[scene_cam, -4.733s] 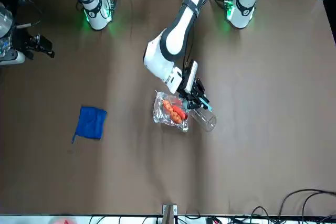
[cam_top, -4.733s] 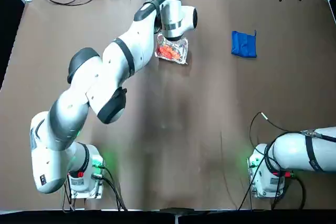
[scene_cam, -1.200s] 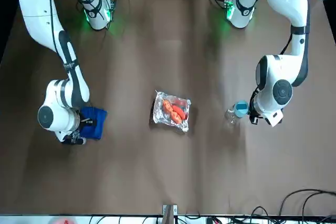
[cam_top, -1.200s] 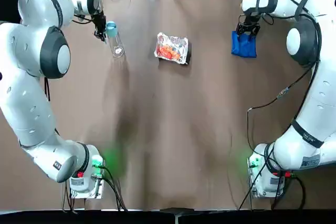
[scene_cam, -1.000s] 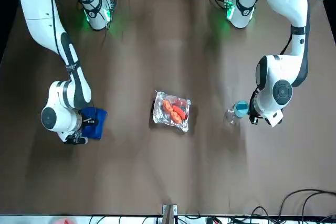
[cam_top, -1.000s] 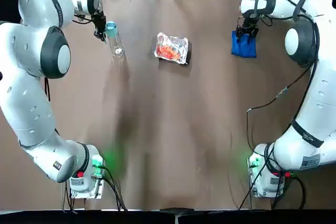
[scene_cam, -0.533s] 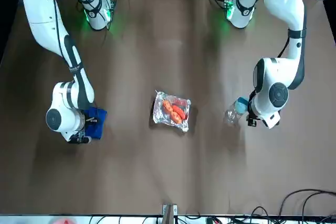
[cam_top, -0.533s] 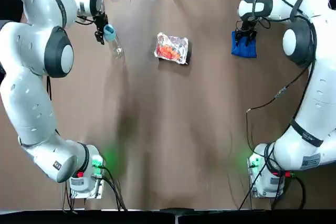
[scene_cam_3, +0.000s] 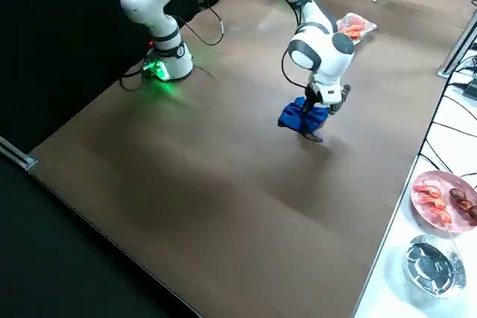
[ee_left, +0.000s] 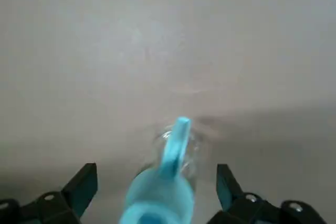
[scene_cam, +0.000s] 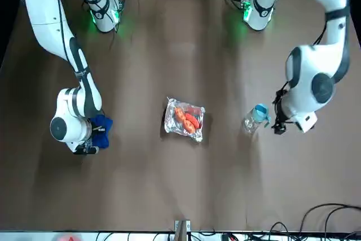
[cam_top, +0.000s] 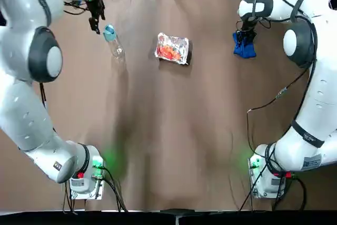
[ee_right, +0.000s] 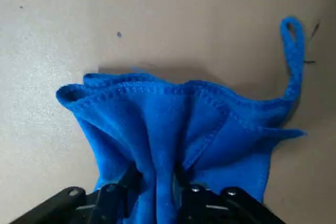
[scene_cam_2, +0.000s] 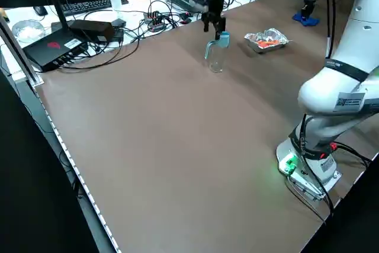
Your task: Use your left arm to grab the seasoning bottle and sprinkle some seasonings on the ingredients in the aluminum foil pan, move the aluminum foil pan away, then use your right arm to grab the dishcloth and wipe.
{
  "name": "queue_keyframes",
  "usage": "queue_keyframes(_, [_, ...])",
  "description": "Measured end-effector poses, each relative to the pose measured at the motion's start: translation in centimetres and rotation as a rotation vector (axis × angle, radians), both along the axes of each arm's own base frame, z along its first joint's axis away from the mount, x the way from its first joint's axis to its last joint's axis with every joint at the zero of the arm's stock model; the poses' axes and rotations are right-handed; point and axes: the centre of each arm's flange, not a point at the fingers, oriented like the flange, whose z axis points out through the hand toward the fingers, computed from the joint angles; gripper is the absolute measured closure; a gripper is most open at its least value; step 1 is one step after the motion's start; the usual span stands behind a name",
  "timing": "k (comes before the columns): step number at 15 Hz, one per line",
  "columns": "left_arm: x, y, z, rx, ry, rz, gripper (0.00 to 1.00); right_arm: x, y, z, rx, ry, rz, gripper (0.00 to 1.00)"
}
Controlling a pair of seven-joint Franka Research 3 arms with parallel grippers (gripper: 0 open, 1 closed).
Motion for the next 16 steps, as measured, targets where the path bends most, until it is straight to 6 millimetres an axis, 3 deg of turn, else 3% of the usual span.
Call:
queue_keyframes(1, [-0.5, 0.3, 2.1, -0.02, 0.015, -0.021, 0.0, 0.0, 0.0, 0.0, 0.0, 0.0, 0.0, 0.7])
queue_keyframes(4, [-2.4, 0.8, 8.0, -0.079, 0.035, -0.096, 0.0, 0.0, -0.1, 0.3, 0.008, 0.002, 0.035, 0.86])
queue_keyframes(6, [-3.1, -0.5, 10.8, -0.104, 0.035, -0.164, 0.0, 0.0, -0.2, 0.3, 0.013, 0.002, 0.053, 0.89])
queue_keyframes(7, [-3.4, -2.0, 11.6, -0.112, 0.032, -0.216, 0.0, 0.0, -0.2, 0.3, 0.014, 0.002, 0.056, 0.89])
queue_keyframes(8, [-4.1, -6.5, 12.0, -0.124, 0.034, -0.327, 0.0, 0.0, -0.2, 0.3, 0.015, 0.002, 0.059, 0.89])
queue_keyframes(10, [-5.0, -10.9, 11.4, -0.127, 0.045, -0.408, 0.0, 0.0, -0.2, 0.3, 0.015, 0.002, 0.061, 0.89])
queue_keyframes(16, [-4.8, -20.5, 8.6, -0.129, 0.034, -0.571, 0.0, 0.0, -1.0, 0.3, 0.013, 0.017, 0.051, 0.89])
